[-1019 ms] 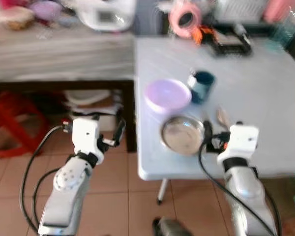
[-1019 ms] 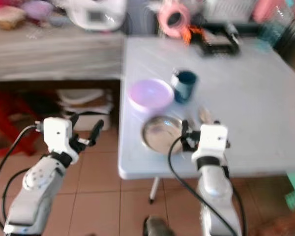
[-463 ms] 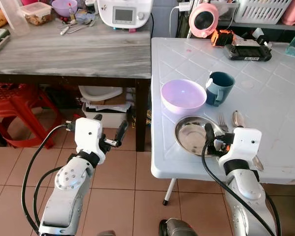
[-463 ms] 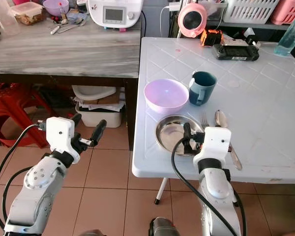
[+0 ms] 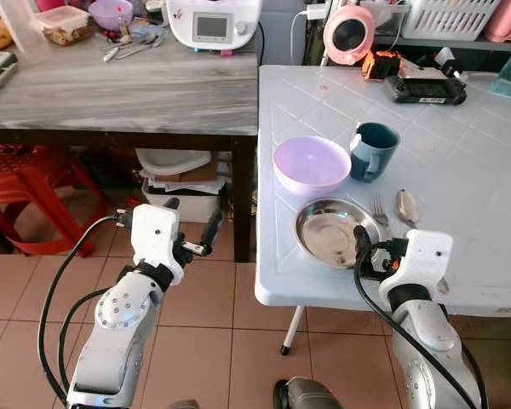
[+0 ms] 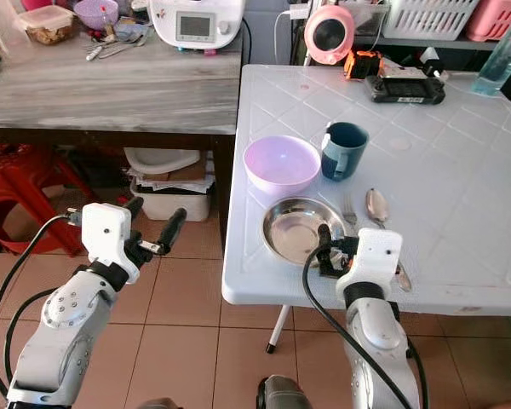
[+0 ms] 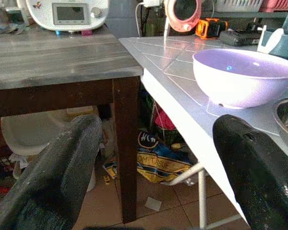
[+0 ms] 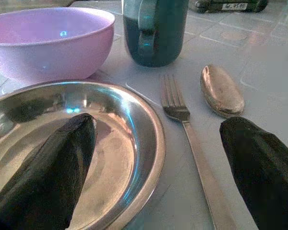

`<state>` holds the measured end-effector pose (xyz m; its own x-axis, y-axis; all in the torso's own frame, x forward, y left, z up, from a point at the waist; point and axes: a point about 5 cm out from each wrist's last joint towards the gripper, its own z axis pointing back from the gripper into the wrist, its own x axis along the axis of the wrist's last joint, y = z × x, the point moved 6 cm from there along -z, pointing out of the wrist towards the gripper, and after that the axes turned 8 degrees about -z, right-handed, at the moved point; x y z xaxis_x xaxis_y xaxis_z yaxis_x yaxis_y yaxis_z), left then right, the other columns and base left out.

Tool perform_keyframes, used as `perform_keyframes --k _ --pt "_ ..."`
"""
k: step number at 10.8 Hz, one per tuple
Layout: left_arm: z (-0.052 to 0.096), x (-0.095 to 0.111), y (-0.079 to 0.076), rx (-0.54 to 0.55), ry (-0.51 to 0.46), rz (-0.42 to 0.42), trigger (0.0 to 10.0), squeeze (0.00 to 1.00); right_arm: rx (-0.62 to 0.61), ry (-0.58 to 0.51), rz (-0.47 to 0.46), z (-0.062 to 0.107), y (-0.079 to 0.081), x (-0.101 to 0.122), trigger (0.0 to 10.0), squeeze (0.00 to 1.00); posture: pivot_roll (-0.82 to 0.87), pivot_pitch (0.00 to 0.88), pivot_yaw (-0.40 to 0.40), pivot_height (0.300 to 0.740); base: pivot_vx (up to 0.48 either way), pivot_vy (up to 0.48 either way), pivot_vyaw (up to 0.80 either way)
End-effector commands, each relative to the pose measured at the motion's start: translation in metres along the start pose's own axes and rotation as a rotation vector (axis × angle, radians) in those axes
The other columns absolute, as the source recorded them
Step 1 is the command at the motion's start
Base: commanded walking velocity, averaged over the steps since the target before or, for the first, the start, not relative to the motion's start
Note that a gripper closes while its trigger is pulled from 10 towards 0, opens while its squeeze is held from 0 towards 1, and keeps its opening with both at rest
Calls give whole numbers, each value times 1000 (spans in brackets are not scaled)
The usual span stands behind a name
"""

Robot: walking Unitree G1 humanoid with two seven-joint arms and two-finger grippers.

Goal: Setting the table

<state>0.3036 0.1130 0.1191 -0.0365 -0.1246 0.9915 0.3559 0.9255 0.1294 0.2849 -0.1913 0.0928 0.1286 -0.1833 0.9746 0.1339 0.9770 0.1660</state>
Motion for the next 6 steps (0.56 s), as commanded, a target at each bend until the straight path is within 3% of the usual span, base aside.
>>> perform_keyframes --k 1,6 --pt "1 3 0 -4 -8 -20 10000 0 18 19 -14 -1 1 -2 10000 0 16 49 13 740 0 0 0" --pt "1 4 -2 -18 -10 -31 10000 0 82 103 -122 2 15 -15 10000 0 18 56 16 740 0 0 0"
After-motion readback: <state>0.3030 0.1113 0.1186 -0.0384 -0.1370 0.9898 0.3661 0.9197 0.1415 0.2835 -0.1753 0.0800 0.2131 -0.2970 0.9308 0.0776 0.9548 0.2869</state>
